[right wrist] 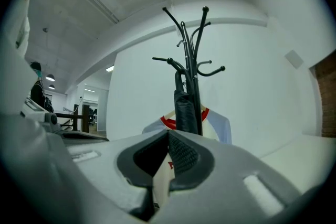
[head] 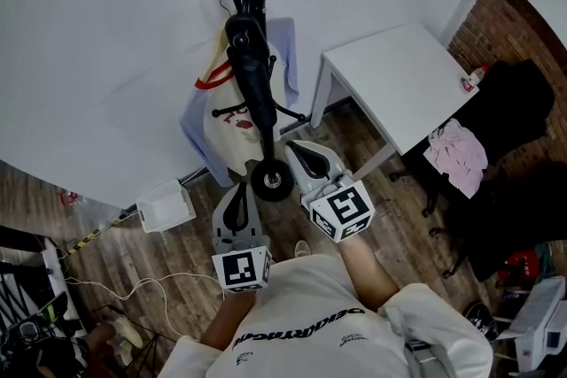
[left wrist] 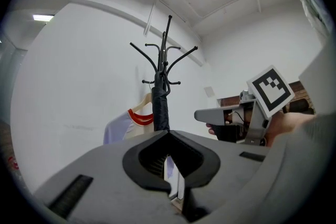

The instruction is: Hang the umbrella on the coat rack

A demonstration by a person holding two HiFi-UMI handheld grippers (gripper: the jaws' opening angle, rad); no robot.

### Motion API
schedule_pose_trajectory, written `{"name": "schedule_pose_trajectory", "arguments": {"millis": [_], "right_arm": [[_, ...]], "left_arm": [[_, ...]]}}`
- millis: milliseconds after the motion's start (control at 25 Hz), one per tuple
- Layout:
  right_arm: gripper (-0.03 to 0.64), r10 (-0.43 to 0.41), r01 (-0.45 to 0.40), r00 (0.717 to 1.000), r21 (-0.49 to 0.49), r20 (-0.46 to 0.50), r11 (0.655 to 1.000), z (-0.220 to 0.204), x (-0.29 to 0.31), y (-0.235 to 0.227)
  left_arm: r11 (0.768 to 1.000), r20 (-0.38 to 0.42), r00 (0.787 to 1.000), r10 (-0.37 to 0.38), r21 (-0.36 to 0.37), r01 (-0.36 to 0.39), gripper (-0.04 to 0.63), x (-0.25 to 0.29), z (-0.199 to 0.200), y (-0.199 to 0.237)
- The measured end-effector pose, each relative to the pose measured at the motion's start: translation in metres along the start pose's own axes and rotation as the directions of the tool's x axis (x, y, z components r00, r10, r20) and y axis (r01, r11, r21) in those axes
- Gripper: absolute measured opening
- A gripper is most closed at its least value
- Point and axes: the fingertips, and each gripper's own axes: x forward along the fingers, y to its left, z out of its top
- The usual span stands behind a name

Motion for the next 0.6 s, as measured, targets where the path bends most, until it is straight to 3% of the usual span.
{"name": "schedule_pose_trajectory", "arguments": {"millis": [600], "right_arm": [[-0.005,-0.045,0.045,0.999,0.054,0.001,0.998,-0.026,-0.028,0.015]], "left_arm": [[1.000,-0.004,1.000,-0.011,0.015,0.011,-0.002,0.000,-0.004,-0.005]]}}
